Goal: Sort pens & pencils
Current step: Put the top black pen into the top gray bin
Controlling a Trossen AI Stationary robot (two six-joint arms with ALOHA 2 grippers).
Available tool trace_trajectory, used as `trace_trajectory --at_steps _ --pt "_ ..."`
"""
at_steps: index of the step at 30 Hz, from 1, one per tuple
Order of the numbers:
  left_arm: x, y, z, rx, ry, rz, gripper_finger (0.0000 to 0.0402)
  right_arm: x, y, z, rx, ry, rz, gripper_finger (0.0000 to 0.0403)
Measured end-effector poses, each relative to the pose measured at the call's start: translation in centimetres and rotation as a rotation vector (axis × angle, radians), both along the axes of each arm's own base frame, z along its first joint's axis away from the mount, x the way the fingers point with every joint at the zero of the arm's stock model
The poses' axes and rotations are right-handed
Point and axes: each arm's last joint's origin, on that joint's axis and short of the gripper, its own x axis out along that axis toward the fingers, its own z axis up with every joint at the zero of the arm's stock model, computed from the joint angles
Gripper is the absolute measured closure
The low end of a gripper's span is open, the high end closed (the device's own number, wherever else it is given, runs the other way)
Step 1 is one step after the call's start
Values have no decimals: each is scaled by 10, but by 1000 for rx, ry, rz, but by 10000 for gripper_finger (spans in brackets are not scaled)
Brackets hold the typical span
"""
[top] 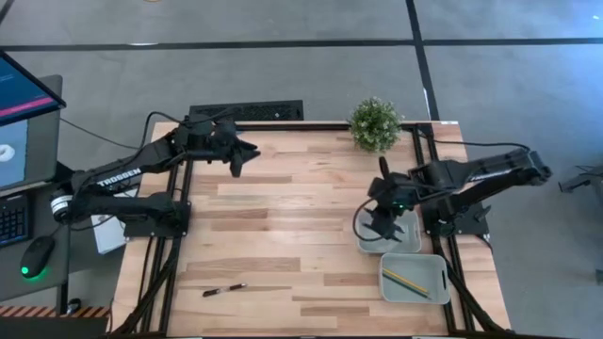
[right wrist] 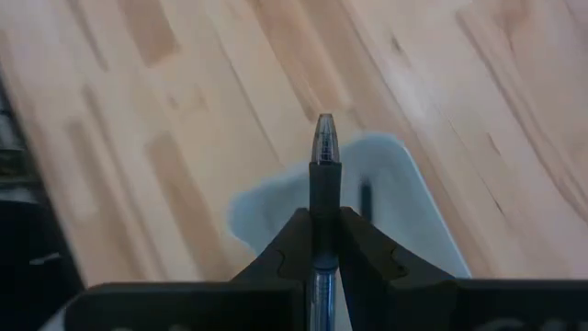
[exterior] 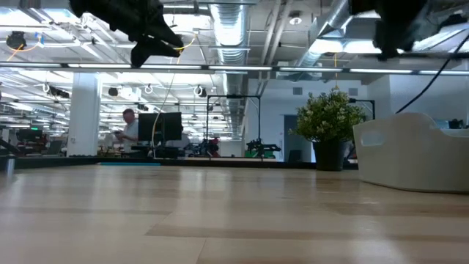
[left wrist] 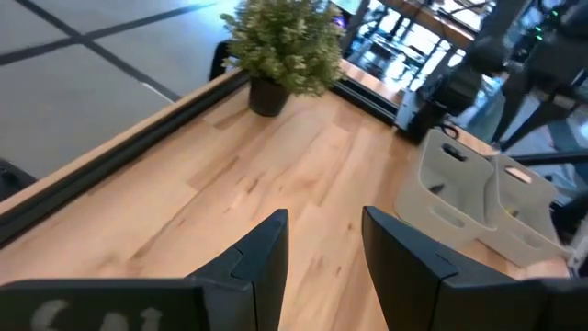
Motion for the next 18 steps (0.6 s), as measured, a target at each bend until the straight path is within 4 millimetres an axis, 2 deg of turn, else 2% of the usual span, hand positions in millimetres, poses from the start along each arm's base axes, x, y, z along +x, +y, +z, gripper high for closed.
trace_trajectory --at_steps 3,9,18 --pt "0 0 0 -3 0 17 271 -10 -2 -22 -21 40 22 346" --pt "0 1 0 2 5 52 271 -18 -3 -59 -51 104 98 346" --pt "-1 1 0 -11 5 61 271 -21 -2 -91 7 115 144 346"
